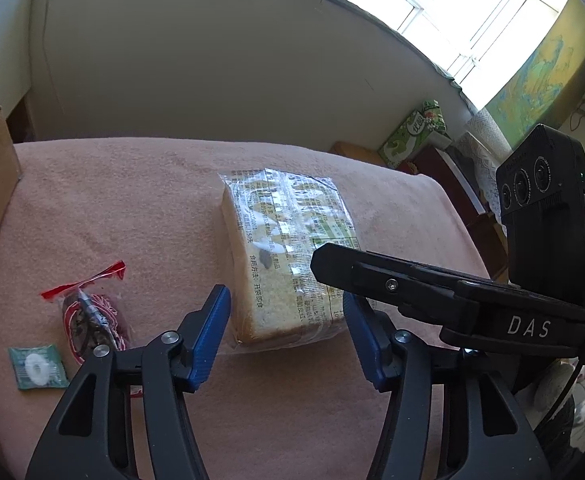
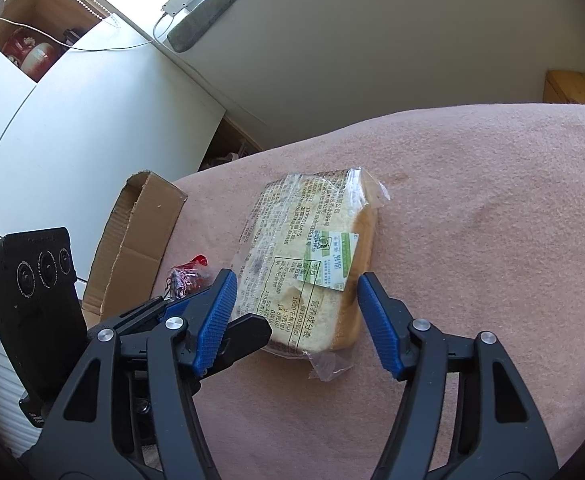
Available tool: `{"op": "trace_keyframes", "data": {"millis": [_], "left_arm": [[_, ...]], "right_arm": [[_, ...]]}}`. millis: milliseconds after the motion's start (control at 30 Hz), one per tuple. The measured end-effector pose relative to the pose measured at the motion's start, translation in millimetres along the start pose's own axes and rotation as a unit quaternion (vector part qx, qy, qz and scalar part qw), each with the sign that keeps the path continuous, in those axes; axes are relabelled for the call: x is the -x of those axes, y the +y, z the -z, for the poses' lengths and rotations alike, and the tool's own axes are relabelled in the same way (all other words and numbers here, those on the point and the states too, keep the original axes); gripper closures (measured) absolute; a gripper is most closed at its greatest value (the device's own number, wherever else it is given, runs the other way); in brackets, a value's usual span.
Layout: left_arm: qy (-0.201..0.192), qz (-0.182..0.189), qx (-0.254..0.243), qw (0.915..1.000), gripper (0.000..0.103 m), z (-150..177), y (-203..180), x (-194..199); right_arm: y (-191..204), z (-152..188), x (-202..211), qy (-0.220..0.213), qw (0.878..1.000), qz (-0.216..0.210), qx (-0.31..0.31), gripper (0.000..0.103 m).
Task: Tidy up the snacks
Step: 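Close the right gripper on the wrapped bread loaf and lift it, then carry the bread loaf with the right gripper over the cardboard box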
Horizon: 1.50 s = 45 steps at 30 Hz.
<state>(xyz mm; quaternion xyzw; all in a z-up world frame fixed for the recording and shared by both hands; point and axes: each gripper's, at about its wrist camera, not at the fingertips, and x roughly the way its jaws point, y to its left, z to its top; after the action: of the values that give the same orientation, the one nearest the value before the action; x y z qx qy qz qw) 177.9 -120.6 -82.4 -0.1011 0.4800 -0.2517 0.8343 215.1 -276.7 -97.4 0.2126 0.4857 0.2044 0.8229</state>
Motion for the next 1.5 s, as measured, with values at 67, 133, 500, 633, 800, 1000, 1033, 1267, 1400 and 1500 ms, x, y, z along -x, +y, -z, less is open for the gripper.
{"op": "trace_keyframes", "data": {"millis": [67, 133, 500, 633, 800, 1000, 1033, 1267, 1400, 1500], "left_arm": [[0.001, -0.002, -0.004, 1.0000, 0.047, -2.6, -4.7, -5.9], [0.003, -0.003, -0.009, 1.0000, 0.050, -3.4, -7.4, -9.9], [-0.005, -0.025, -0.031, 0.9992, 0.055, -0.9, -17.9, -13.1], [-0.015, -0.037, -0.042, 0.9983, 0.056, 2.5, -21.7, -7.4], [-0.027, -0.041, -0.046, 0.9977, 0.056, 5.9, -20.9, 4.9], [-0.051, -0.051, -0.049, 0.9962, 0.056, 12.6, -15.1, 29.5], [-0.055, -0.052, -0.048, 0.9960, 0.056, 13.6, -13.3, 33.9], [-0.085, -0.066, -0.039, 0.9934, 0.056, 20.0, 7.2, 70.3], [-0.099, -0.077, -0.029, 0.9916, 0.056, 22.5, 22.6, 87.2], [-0.109, -0.086, -0.019, 0.9901, 0.056, 20.8, 32.0, 96.5]], "right_arm": [[-1.1, -0.6, -0.8, 0.002, 1.000, 0.004, 0.001, 0.042], [-3.4, -1.5, -1.1, 0.003, 1.000, 0.006, 0.002, 0.044], [0.7, 1.2, 1.1, -0.002, 0.999, 0.031, 0.019, 0.058], [5.2, 3.6, 3.3, -0.004, 0.999, 0.035, 0.026, 0.060], [18.4, 7.9, 8.5, -0.012, 0.998, 0.037, 0.038, 0.061], [41.7, 11.8, 16.0, -0.021, 0.998, 0.034, 0.056, 0.061], [46.7, 12.2, 16.9, -0.023, 0.997, 0.033, 0.059, 0.061], [87.1, 10.8, 15.7, -0.031, 0.995, 0.023, 0.087, 0.061], [111.1, 8.0, 8.5, -0.031, 0.994, 0.014, 0.104, 0.061], [128.9, 5.8, 0.9, -0.030, 0.993, 0.008, 0.114, 0.061]]}}
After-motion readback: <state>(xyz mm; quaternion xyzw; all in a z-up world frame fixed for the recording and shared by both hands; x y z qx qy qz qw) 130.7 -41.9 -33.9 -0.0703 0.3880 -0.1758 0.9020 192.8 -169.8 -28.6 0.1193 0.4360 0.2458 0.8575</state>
